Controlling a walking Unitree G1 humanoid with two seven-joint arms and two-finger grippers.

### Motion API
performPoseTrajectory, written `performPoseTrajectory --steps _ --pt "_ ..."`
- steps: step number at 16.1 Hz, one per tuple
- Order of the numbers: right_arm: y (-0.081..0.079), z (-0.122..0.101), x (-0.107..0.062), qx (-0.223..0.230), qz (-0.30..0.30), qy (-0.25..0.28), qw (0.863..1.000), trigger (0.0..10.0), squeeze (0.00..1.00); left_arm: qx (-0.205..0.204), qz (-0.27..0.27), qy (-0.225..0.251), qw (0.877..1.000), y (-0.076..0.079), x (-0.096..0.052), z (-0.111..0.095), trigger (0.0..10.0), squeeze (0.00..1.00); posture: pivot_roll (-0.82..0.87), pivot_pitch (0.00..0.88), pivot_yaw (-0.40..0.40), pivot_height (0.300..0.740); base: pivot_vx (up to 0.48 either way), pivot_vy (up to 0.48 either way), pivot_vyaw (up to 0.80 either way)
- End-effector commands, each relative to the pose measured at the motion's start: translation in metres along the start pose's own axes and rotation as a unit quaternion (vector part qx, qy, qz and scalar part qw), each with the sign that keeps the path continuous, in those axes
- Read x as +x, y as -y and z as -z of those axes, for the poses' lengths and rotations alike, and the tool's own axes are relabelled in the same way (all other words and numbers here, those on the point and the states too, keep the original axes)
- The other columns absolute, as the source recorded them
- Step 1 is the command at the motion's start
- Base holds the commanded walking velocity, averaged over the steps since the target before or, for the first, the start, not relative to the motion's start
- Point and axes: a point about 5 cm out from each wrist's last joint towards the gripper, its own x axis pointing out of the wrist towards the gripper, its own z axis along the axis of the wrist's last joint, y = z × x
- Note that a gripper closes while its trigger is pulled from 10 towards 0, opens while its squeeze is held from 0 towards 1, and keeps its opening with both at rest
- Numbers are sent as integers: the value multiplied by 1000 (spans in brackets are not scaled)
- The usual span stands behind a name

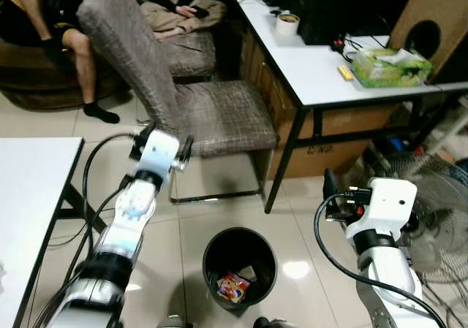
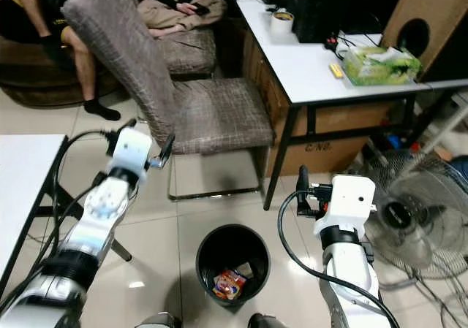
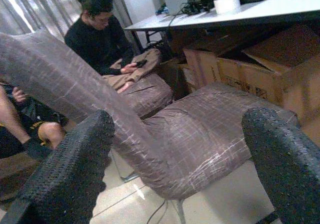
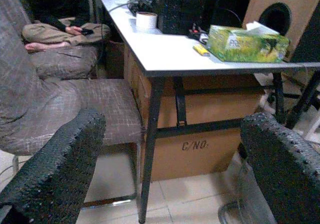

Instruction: Picking trash to rubbish bin

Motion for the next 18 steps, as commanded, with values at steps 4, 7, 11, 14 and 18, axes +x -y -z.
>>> performPoseTrajectory --steps 4,7,11,14,18 --pt "6 -8 3 -7 14 22 1000 10000 0 -1 22 -3 1000 10 -14 -3 10000 0 166 70 -57 740 0 0 183" --pt "6 -9 4 -7 15 25 1000 10000 0 -12 27 9 1000 20 -15 -12 10000 0 163 62 -56 740 0 0 800" --pt "4 -8 4 -8 14 26 1000 10000 0 -17 29 2 999 20 -13 -13 10000 0 150 54 -44 740 0 0 800" --pt "3 -6 2 -7 15 24 1000 10000 0 -17 34 0 999 20 -13 -13 10000 0 143 57 -30 740 0 0 800" --pt "1 -5 1 -5 17 25 1000 10000 0 -22 38 -1 999 21 -11 -13 10000 0 136 54 -17 740 0 0 800"
